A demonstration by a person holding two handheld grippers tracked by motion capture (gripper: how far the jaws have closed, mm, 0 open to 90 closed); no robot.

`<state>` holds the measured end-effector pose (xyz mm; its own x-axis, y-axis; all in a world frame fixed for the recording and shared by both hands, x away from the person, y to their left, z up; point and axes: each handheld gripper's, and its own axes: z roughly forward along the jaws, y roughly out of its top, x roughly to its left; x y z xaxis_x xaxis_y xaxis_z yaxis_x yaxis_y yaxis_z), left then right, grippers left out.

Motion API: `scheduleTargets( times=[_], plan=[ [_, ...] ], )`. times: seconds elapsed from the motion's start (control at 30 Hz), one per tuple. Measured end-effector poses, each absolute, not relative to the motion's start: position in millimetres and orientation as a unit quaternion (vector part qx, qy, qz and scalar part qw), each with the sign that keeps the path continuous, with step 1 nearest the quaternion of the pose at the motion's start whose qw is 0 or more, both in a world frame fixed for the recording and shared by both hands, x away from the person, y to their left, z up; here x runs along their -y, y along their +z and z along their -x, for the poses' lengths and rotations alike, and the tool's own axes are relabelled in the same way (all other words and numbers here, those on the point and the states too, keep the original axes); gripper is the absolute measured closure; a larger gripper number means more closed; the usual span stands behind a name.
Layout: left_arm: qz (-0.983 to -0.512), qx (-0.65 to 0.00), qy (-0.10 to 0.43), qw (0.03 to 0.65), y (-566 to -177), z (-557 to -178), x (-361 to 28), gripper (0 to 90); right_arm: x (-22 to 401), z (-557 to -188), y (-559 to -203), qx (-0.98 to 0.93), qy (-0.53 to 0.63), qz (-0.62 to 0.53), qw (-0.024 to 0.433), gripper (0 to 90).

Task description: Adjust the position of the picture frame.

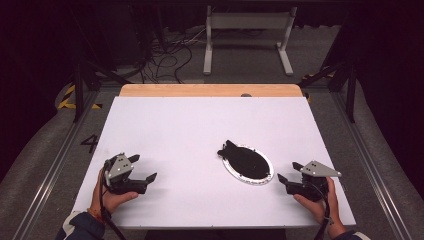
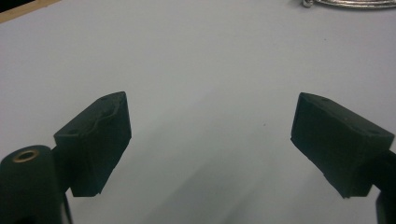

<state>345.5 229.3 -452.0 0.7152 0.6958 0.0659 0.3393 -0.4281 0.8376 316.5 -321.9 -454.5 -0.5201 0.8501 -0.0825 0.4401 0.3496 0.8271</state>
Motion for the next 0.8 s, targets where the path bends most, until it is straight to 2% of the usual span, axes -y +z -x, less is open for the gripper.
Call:
scheduleTargets(
  times=[0.07,0.2,0.3,0.37,0.43,0.47,0.5,0.57,0.67,0.8],
  plan=[
    [-0.820,-0.314,0.202,0.434,-452,-347,-227,17.9,323,-316,-454,-0.779,0.393,-0.417,0.257,45.7],
    [-0.822,-0.310,0.197,0.436,-450,-347,-225,24.3,323,-316,-454,-0.780,0.391,-0.419,0.250,53.7],
    [-0.821,-0.302,0.199,0.441,-445,-351,-223,32.1,322,-317,-455,-0.787,0.383,-0.418,0.243,64.9],
    [-0.822,-0.300,0.198,0.442,-444,-352,-222,39.7,322,-317,-455,-0.788,0.382,-0.418,0.244,65.2],
    [-0.825,-0.289,0.191,0.446,-441,-359,-218,58.6,320,-318,-455,-0.790,0.378,-0.419,0.240,67.8],
    [-0.827,-0.278,0.186,0.451,-439,-362,-216,58.6,319,-317,-455,-0.792,0.377,-0.418,0.236,68.4],
    [-0.828,-0.268,0.187,0.455,-437,-364,-212,68.3,319,-316,-455,-0.793,0.378,-0.417,0.231,68.8],
    [-0.831,-0.252,0.191,0.457,-433,-369,-202,79.2,318,-313,-455,-0.796,0.382,-0.414,0.222,70.2],
    [-0.840,-0.231,0.180,0.456,-429,-380,-188,86.9,316,-310,-455,-0.797,0.384,-0.408,0.226,77.0],
    [-0.850,-0.220,0.166,0.450,-430,-392,-171,89.8,310,-309,-455,-0.801,0.384,-0.404,0.219,81.0]
  ],
)
